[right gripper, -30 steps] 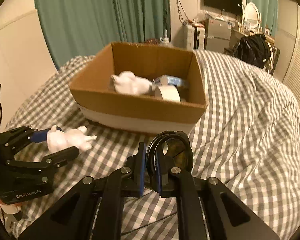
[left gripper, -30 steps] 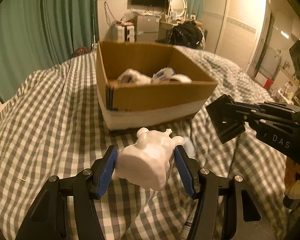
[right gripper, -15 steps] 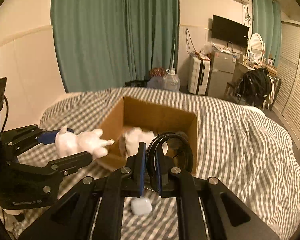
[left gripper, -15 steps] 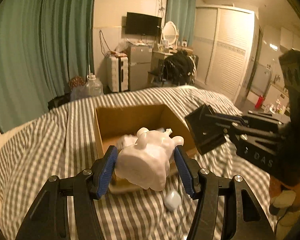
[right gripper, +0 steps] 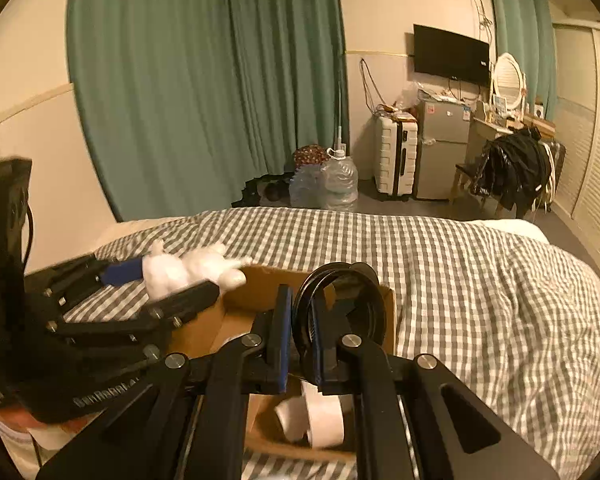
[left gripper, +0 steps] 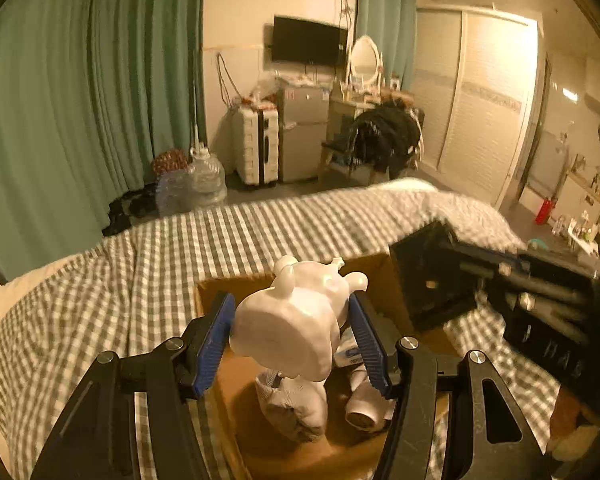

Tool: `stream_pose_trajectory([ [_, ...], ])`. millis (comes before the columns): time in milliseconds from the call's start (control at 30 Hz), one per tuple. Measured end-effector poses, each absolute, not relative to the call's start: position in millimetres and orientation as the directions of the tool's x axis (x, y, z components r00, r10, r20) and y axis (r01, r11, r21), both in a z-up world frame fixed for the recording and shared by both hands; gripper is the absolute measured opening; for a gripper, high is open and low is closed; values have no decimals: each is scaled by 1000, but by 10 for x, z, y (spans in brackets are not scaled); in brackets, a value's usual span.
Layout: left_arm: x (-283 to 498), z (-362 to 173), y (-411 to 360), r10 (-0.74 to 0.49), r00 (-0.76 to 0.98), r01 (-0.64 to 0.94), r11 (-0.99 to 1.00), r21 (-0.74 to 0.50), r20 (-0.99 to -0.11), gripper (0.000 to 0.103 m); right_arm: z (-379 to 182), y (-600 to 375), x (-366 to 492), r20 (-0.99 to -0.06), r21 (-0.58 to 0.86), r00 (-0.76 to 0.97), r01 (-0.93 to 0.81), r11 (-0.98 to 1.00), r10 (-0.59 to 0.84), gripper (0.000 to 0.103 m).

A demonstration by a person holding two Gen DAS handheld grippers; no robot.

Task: Organize objects
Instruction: 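Lower the figurine and black cup into the box and open both grippers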

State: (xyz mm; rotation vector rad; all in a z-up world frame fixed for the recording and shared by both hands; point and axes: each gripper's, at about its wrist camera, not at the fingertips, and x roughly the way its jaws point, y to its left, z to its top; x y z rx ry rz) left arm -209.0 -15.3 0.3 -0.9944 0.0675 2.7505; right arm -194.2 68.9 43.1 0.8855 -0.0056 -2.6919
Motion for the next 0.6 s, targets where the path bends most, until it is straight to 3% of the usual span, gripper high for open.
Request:
stream_pose_trajectory([
  [367,-2274,-508,33,194,-679,-275,-961,1,-708,60,-180,760,-2449,-651,132,-716,221,-966,-253,9],
  [500,-2230,-492,17,195,-691,-264,-964,-8,-696,65,-226,776,-2480,-656,148,-708,220,-964,-263,11],
  [533,-2216,-486,7,195,-692,-261,-965,-11,-695,68,-216,781,-2468,-656,154,-706,222,-963,-267,22],
  [567,-2186,-475,-6,193,-695,-257,-966,-12,-693,77,-211,788,-2455,-657,157,-704,221,-963,-269,42],
  [600,-2172,-473,-9,191,-699,-254,-967,-10,-689,82,-186,802,-2422,-655,159,-707,218,-963,-268,52],
])
